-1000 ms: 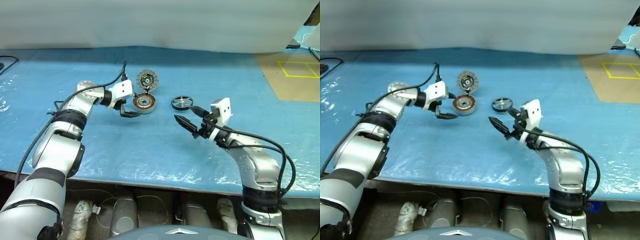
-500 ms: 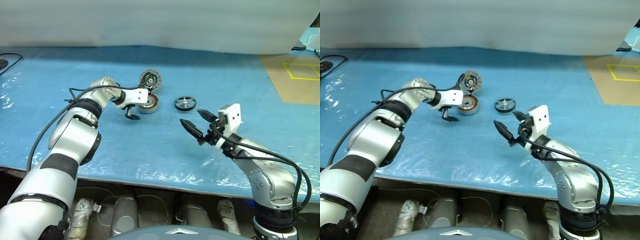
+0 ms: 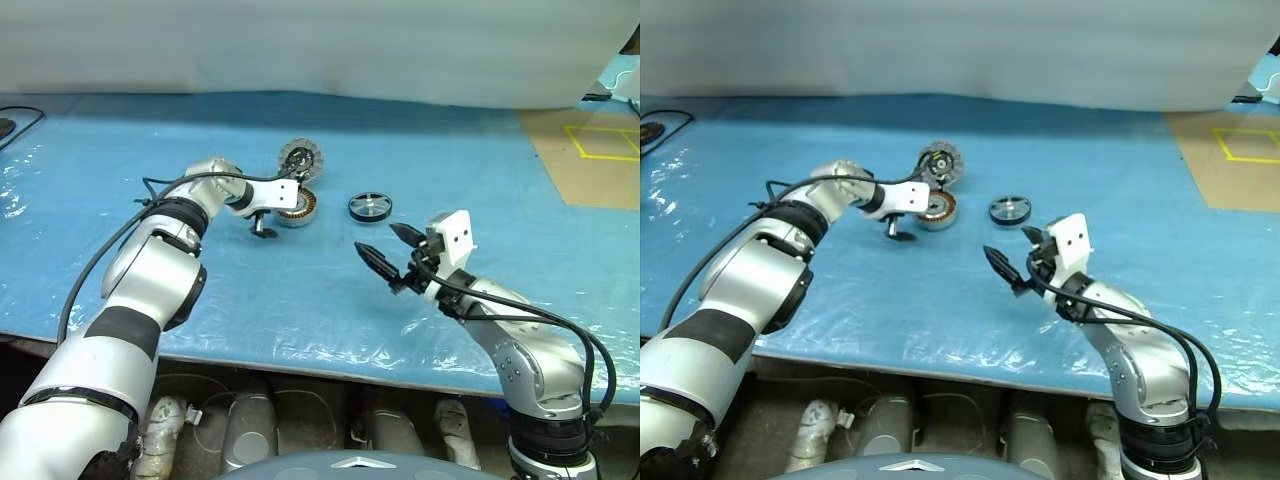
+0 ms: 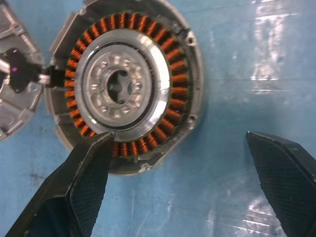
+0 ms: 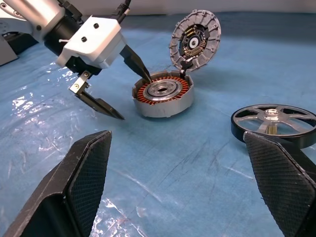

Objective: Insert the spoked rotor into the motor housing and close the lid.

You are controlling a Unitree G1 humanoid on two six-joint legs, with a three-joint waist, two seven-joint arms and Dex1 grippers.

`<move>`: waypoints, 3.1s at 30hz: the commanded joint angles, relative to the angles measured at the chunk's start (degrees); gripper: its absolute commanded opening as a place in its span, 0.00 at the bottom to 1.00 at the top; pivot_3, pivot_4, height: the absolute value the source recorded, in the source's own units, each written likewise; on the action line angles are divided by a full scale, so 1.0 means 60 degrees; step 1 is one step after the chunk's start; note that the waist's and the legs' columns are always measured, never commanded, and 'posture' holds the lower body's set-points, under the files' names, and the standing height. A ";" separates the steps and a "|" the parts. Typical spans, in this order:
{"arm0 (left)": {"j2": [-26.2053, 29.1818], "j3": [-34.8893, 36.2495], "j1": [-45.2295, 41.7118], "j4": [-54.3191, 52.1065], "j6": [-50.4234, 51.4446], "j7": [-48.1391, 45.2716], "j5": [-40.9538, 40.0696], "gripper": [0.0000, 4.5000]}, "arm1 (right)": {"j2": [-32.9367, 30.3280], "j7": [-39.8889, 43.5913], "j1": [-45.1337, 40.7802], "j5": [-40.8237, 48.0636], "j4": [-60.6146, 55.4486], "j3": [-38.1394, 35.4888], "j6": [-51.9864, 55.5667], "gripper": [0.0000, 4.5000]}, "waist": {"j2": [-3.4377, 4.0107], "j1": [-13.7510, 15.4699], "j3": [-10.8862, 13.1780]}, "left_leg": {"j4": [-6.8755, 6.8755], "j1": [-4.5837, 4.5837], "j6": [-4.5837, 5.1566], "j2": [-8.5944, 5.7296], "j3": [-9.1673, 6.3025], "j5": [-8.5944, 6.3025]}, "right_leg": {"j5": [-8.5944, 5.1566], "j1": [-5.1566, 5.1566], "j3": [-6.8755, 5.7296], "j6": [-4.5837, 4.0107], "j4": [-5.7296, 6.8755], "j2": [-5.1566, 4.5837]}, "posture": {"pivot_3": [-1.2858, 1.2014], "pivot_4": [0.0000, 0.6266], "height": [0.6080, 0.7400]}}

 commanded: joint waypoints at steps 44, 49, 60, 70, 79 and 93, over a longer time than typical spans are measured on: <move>-0.0465 0.0520 -0.0118 0.0110 0.0467 -0.0333 0.0201 1.00 | -0.0448 -0.0570 0.0412 0.0122 -0.0485 0.0498 -0.0342 1.00 | -0.0002 0.0057 0.0001 | -0.0029 0.0008 0.0008 0.0008 -0.0052 -0.0005 | 0.0042 0.0076 -0.0033 -0.0014 -0.0106 -0.0002 | 0.52 0.24 1.00; -0.0532 0.1097 -0.0111 0.0103 0.0883 -0.1030 -0.0401 1.00 | -0.0497 -0.0597 0.0447 0.0105 -0.0506 0.0535 -0.0335 1.00 | -0.0002 0.0063 0.0001 | -0.0029 0.0012 0.0008 0.0007 -0.0053 -0.0005 | 0.0042 0.0079 -0.0033 -0.0014 -0.0107 -0.0003 | 0.52 0.24 1.00; -0.0490 0.2767 -0.0182 -0.0060 0.3300 -0.2401 -0.2036 1.00 | -0.0566 -0.0512 0.0227 -0.0068 -0.0118 0.0841 -0.0575 1.00 | -0.0003 0.0059 0.0002 | -0.0035 0.0008 0.0008 0.0006 -0.0055 -0.0005 | 0.0044 0.0080 -0.0036 -0.0018 -0.0115 -0.0006 | 0.52 0.24 1.00; -0.0899 0.3302 -0.0101 -0.0663 0.2505 -0.0978 -0.2528 1.00 | -0.0647 -0.0353 0.0159 -0.0235 0.0152 0.1168 -0.0782 1.00 | -0.0006 0.0045 0.0005 | -0.0041 0.0005 0.0008 0.0006 -0.0055 -0.0005 | 0.0046 0.0080 -0.0039 -0.0023 -0.0118 -0.0006 | 0.52 0.24 1.00; 0.0162 0.0908 -0.0186 -0.0470 -0.2128 -0.0306 -0.0197 1.00 | -0.0576 -0.0367 0.0131 -0.0260 0.0262 0.1268 -0.0856 1.00 | -0.0011 0.0054 0.0008 | -0.0067 -0.0004 0.0005 0.0006 -0.0078 -0.0003 | 0.0045 0.0080 -0.0042 -0.0015 -0.0153 0.0004 | 0.52 0.24 1.00; -0.0055 0.1154 -0.1337 0.0038 -0.0861 -0.3100 -0.0465 1.00 | -0.0397 -0.0560 0.0326 -0.0434 0.0238 0.1592 -0.1040 1.00 | -0.0020 0.0051 0.0014 | -0.0069 0.0003 -0.0001 0.0008 -0.0067 0.0000 | 0.0047 0.0080 -0.0047 -0.0021 -0.0148 0.0000 | 0.52 0.24 1.00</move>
